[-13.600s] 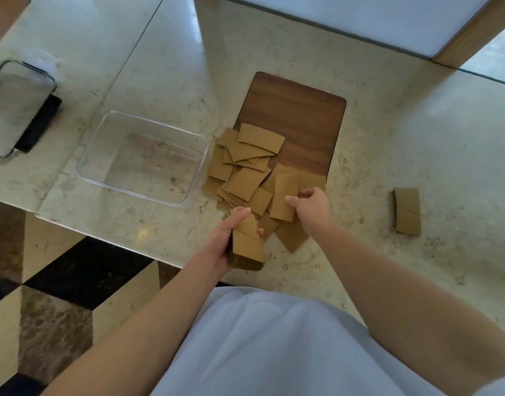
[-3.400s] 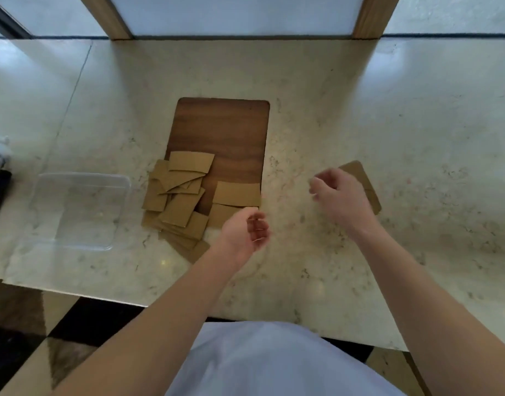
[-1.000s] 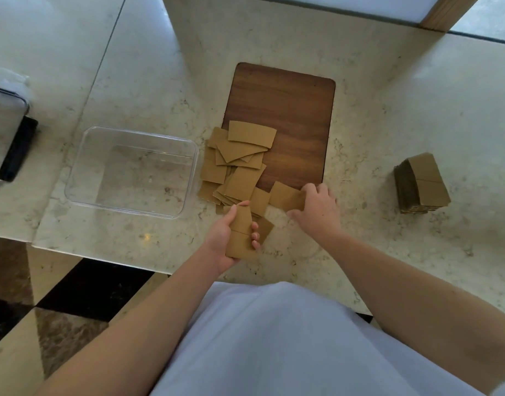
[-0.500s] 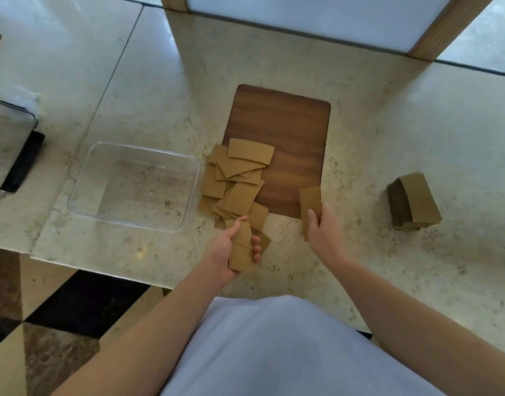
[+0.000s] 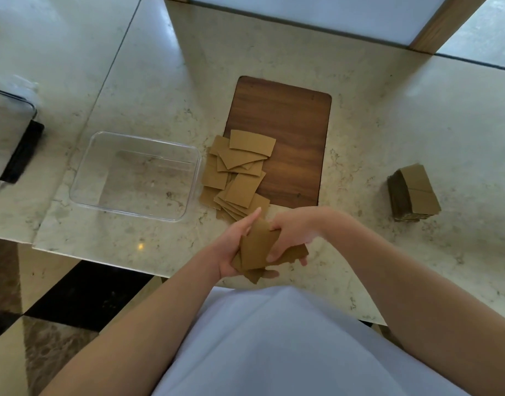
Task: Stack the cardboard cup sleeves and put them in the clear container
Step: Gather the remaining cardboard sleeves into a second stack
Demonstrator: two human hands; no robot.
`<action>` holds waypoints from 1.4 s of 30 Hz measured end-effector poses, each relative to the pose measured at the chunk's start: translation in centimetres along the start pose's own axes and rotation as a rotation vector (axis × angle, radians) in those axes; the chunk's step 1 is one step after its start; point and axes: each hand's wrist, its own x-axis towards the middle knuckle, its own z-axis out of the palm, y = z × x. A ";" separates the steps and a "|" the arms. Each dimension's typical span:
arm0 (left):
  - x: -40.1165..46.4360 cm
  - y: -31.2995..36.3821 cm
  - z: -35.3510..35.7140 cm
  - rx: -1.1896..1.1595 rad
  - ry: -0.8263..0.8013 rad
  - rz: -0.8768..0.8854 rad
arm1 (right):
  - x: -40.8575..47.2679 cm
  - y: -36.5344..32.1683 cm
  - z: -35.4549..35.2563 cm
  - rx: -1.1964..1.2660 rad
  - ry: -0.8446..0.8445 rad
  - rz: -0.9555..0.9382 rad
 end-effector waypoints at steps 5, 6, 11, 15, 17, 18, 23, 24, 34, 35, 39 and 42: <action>-0.8 0.6 -0.3 0.161 -0.257 -0.039 | -0.2 -3.9 -1.4 -0.569 0.064 0.154; -0.9 0.9 -0.3 0.171 -0.270 -0.030 | -0.1 -4.9 -1.5 -0.682 0.102 0.184; -0.8 1.8 -1.6 0.104 -0.116 0.136 | 0.9 -6.2 -4.2 -0.458 0.208 -0.006; -0.6 3.9 -3.1 -0.217 -0.023 0.269 | 1.9 -5.0 -8.9 0.212 0.305 -0.139; -0.4 5.3 -3.7 -0.405 0.017 0.277 | 3.4 -4.4 -11.0 0.310 0.487 -0.086; -0.3 6.0 -3.8 -0.466 0.034 0.281 | 4.2 -4.0 -12.1 0.259 0.601 -0.039; 1.2 8.4 -4.4 -0.510 0.226 0.333 | 8.6 -3.0 -15.7 -0.034 0.810 0.074; 1.5 8.7 -4.5 -0.514 0.257 0.325 | 9.5 -3.0 -15.9 -0.071 0.813 0.077; 2.9 8.8 -4.5 -0.449 0.278 0.333 | 11.3 -0.5 -15.6 0.023 0.864 0.020; 2.9 8.6 -4.4 -0.467 0.281 0.330 | 10.7 -0.1 -14.8 0.085 0.866 -0.048; 2.8 8.4 -4.2 -0.534 0.281 0.327 | 7.7 0.5 -10.8 0.218 0.933 -0.253; 2.6 8.0 -3.8 -0.514 0.271 0.322 | 6.1 0.5 -7.8 0.521 0.896 -0.305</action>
